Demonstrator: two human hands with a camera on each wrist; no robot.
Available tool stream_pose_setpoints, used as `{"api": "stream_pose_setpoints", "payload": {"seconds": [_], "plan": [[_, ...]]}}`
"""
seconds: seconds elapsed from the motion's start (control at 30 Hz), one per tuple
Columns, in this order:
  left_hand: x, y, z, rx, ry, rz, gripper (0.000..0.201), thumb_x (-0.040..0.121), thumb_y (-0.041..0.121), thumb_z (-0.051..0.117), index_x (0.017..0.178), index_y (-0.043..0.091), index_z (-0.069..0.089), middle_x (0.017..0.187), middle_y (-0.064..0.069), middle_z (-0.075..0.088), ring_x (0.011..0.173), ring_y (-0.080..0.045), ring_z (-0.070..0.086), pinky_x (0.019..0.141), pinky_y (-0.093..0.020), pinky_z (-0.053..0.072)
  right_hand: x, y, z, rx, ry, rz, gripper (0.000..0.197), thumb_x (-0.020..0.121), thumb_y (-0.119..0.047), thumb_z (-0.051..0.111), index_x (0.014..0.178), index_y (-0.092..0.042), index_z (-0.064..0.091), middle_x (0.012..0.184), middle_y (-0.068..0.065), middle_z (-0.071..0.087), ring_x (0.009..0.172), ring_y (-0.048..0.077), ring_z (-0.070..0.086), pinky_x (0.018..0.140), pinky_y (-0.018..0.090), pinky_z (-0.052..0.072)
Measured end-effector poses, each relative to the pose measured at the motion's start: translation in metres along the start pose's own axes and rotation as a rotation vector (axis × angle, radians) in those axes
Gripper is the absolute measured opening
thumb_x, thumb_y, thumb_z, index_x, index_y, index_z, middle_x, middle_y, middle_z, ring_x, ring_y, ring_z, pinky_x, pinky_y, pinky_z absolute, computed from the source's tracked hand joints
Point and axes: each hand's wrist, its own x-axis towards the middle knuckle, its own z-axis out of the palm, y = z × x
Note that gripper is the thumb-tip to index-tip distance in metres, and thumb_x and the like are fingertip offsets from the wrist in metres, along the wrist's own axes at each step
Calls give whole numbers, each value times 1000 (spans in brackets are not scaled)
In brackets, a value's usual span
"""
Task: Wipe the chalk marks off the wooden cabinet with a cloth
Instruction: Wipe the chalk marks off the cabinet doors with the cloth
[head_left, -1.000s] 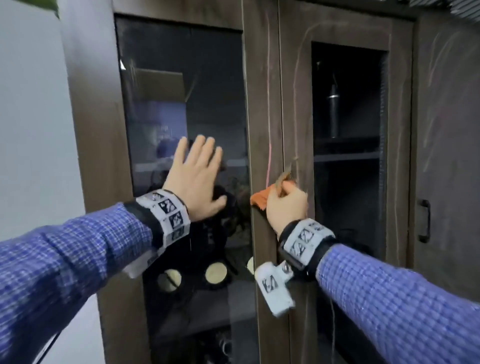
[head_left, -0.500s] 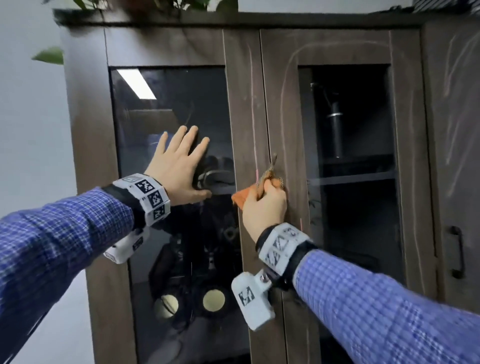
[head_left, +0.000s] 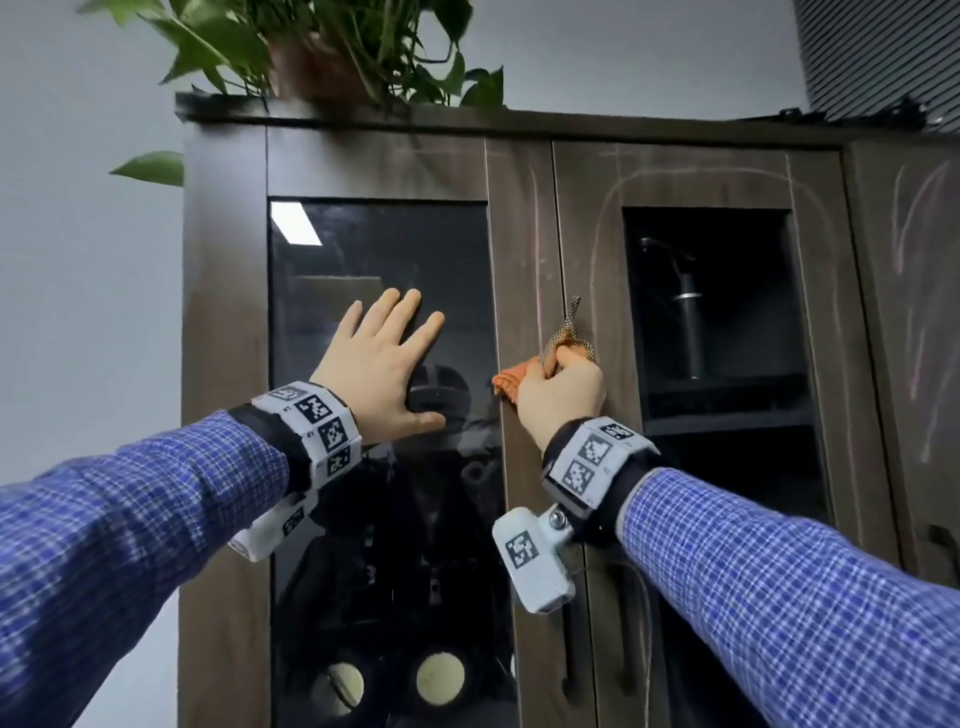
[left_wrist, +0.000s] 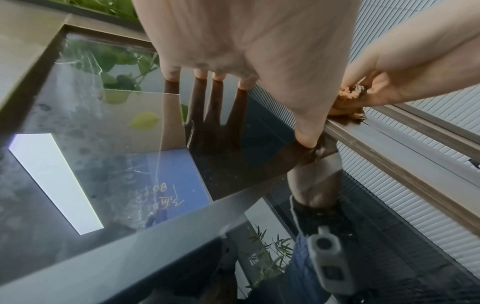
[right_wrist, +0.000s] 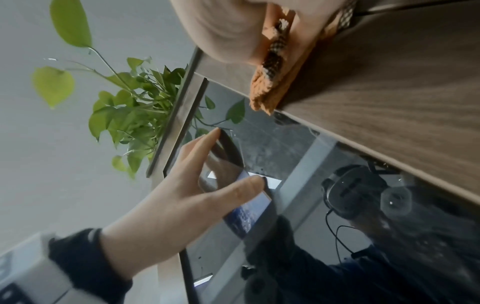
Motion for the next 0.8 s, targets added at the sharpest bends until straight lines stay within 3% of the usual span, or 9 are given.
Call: {"api": "stream_pose_setpoints", "payload": {"seconds": [0.07,0.17,0.23,0.27,0.33,0.43,0.5,0.63,0.8], "plan": [[-1,1,1,-5,0,4,118,75,84,55,161,28,-3,169,-8,-9,156,-28,-11,126,-51,1,-4,17,4,-33,-23,7,27,87,-16,56,61,-14,48,76,3,61,70,15,59,78,25,48],[0,1,4,-6,9,7,118,74,84,54,161,29,-2,169,-8,-9,156,-28,-10,126,-52,2,-43,43,-16,-53,-100,52,10,90,-11,59,87,-11,69,87,-2,63,75,3,58,79,24,51],[1,0,5,-2,24,14,118,74,85,54,161,28,-1,169,-9,-7,156,-29,-8,126,-53,2,-64,48,-29,-46,-138,86,23,92,-10,62,113,-10,69,101,-4,61,83,0,58,76,8,48],[2,-1,6,1,28,19,118,73,85,53,161,28,0,169,-9,-6,156,-30,-8,126,-53,2,-65,52,-28,-39,-149,93,25,92,-8,62,116,-9,69,101,-4,61,80,-1,58,68,-1,41],[4,-3,6,10,29,33,120,73,86,53,161,27,-1,169,-10,-7,156,-30,-10,126,-54,2,-51,43,-20,-42,-163,94,11,92,-9,60,86,-9,69,80,-5,62,64,1,61,56,-2,40],[15,-11,1,15,21,8,125,68,91,51,161,30,-7,168,-9,-15,155,-30,-17,124,-60,1,-8,19,-2,-63,-99,-23,29,87,-13,57,62,-3,47,59,-6,61,54,5,61,59,21,52],[25,-18,-3,-3,23,-35,127,66,94,49,160,31,-7,168,-8,-16,154,-29,-18,122,-63,2,22,-3,10,-48,-47,-23,31,86,-3,53,57,0,42,47,-8,55,44,1,53,49,12,40],[30,-20,-6,4,25,-61,127,66,94,50,160,32,-7,168,-7,-15,155,-29,-16,122,-65,4,53,-26,18,-94,2,-52,25,88,-8,59,64,0,57,66,5,63,54,9,49,47,9,34],[30,-19,-8,7,31,-63,128,65,94,51,160,31,-6,168,-7,-13,155,-29,-15,122,-65,5,12,-1,-6,-179,-97,-113,18,90,-14,62,73,-14,66,69,-7,61,61,4,51,66,20,44]]}}
